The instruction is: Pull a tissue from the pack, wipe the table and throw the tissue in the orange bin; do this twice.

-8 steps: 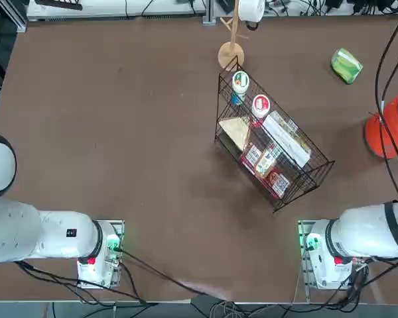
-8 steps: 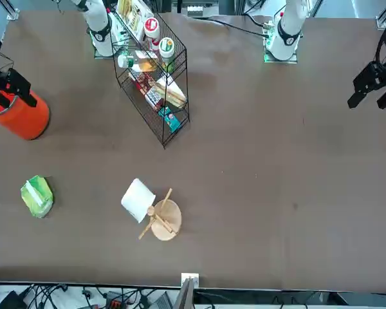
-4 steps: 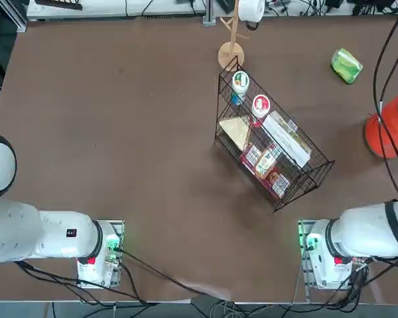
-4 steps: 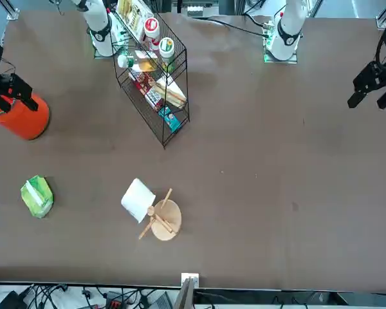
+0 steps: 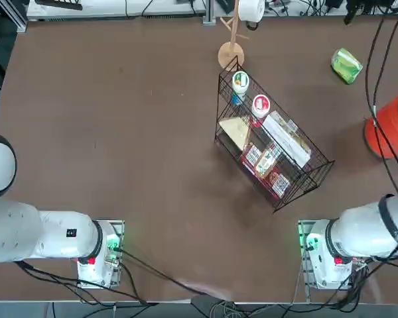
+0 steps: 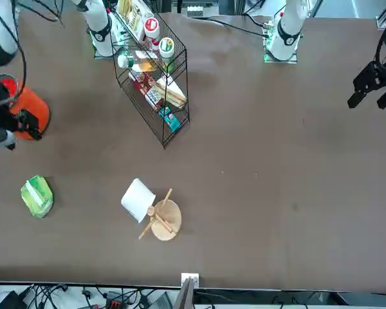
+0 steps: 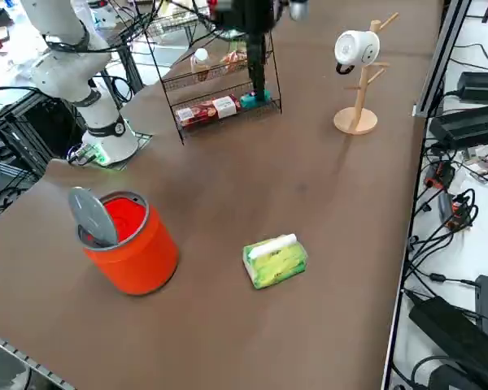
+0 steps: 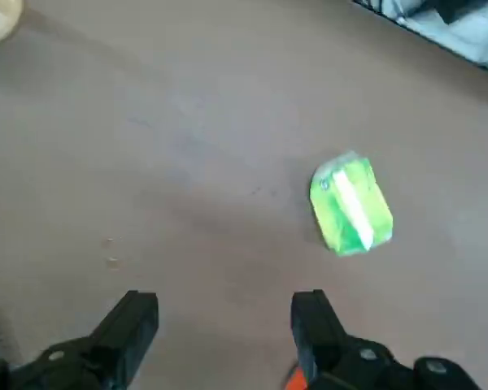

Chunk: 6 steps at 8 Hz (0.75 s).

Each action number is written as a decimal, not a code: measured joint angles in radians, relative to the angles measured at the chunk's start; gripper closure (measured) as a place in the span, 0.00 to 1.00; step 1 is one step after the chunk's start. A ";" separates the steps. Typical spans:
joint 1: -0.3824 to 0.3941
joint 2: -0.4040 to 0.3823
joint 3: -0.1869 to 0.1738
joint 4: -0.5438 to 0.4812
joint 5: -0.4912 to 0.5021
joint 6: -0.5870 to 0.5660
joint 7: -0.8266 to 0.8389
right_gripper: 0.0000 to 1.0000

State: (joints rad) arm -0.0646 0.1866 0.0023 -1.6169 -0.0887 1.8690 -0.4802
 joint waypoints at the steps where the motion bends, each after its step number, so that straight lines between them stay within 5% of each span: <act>1: -0.020 0.047 -0.004 -0.002 -0.001 0.062 -0.105 0.00; 3: -0.067 0.131 -0.007 -0.011 -0.001 0.177 -0.301 0.00; 6: -0.091 0.192 -0.007 -0.064 -0.046 0.345 -0.370 0.00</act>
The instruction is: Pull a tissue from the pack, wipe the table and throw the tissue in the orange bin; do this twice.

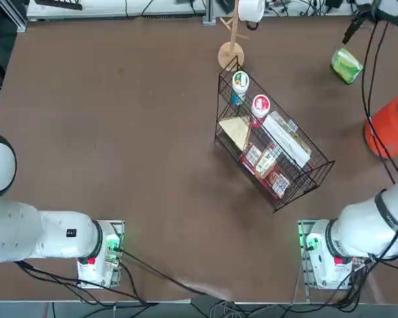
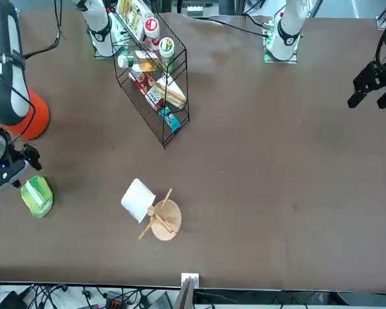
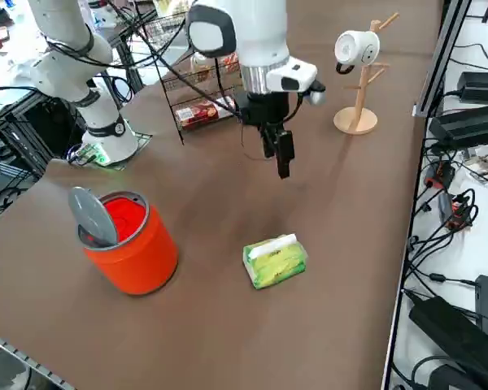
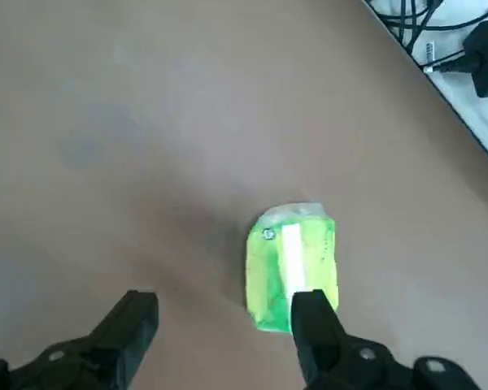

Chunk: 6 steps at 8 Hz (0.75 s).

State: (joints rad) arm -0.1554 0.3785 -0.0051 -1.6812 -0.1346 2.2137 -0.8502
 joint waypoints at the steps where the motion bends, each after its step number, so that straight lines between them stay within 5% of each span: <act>1: -0.003 0.015 0.000 -0.036 -0.020 0.083 -0.006 0.01; 6: -0.059 0.119 -0.001 -0.068 -0.168 0.291 -0.099 0.11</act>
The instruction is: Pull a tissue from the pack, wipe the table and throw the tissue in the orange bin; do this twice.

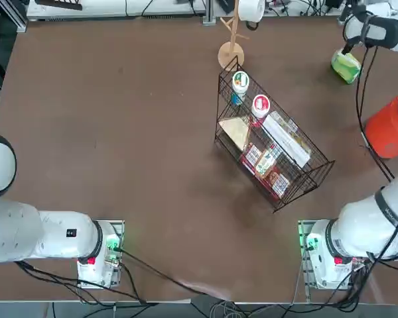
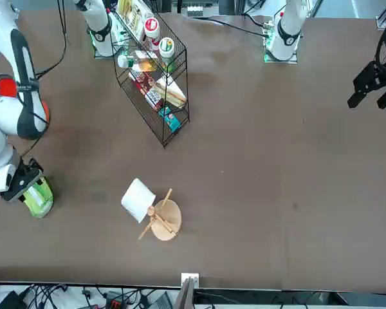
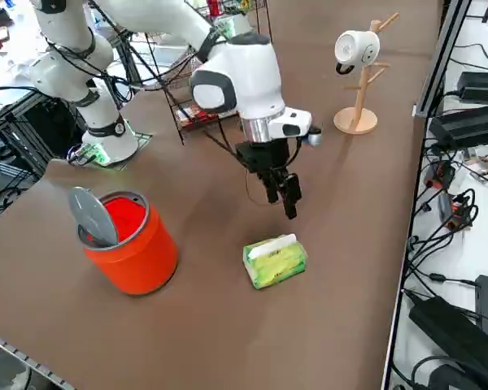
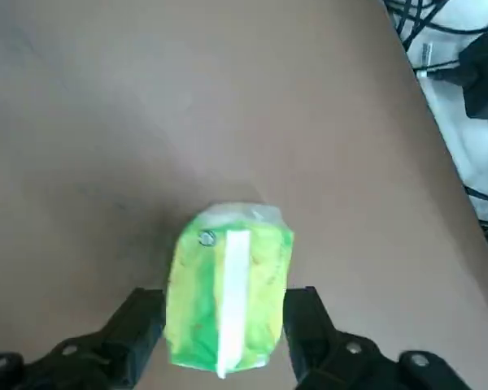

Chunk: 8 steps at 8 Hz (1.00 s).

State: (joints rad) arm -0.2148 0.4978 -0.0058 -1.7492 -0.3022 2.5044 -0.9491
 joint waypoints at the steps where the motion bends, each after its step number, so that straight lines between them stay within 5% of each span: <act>1: -0.009 0.016 0.000 0.000 -0.028 0.011 0.000 0.17; 4: -0.032 0.064 0.000 -0.001 -0.049 0.039 -0.007 0.31; 8: -0.063 0.112 -0.001 -0.001 -0.099 0.102 -0.007 0.36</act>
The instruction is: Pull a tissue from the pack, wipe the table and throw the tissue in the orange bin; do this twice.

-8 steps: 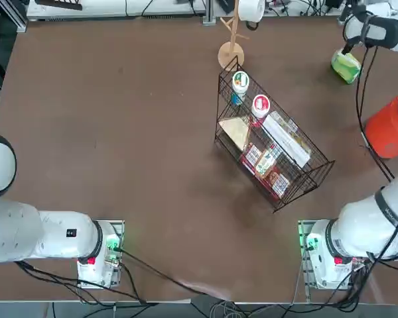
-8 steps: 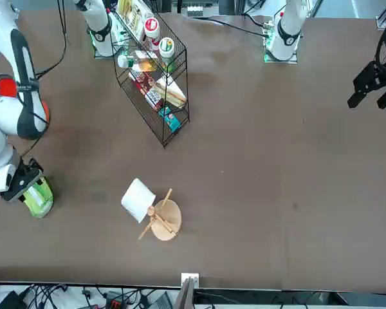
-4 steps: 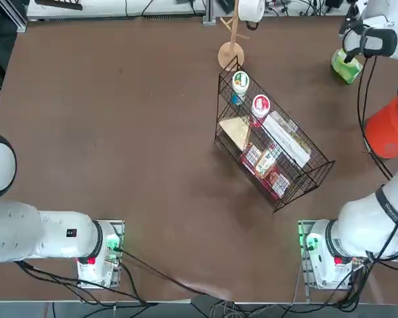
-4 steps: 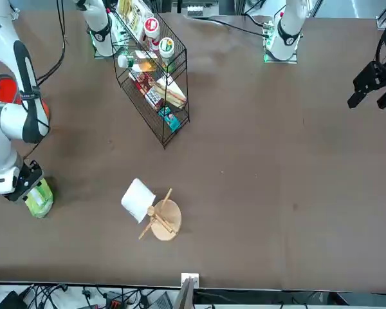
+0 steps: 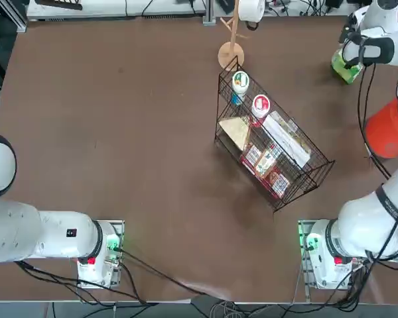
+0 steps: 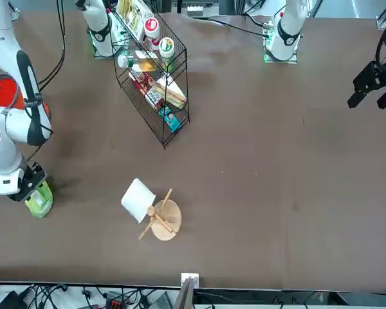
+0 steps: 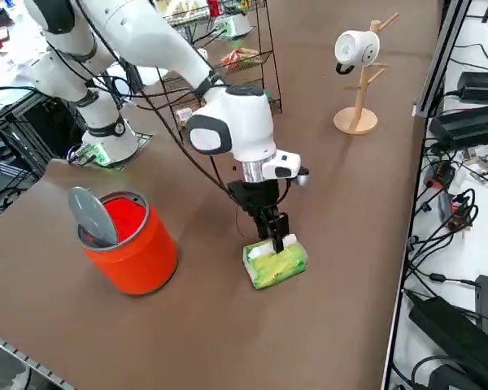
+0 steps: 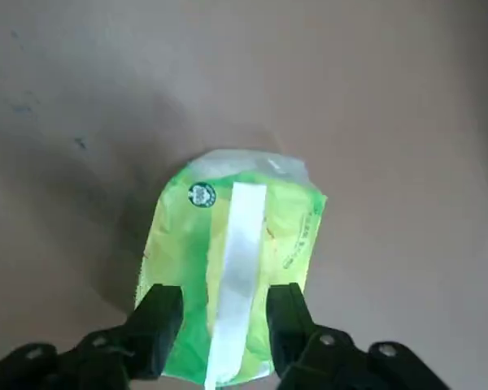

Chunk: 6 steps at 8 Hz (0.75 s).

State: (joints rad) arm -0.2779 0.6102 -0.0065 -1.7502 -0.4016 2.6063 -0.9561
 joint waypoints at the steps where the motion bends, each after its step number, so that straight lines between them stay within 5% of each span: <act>1: -0.001 0.000 0.000 0.001 0.000 0.001 -0.001 0.41; 6: -0.001 0.000 0.000 0.003 0.000 0.002 -0.001 0.54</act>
State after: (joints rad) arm -0.2787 0.6102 -0.0064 -1.7477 -0.4021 2.6079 -0.9573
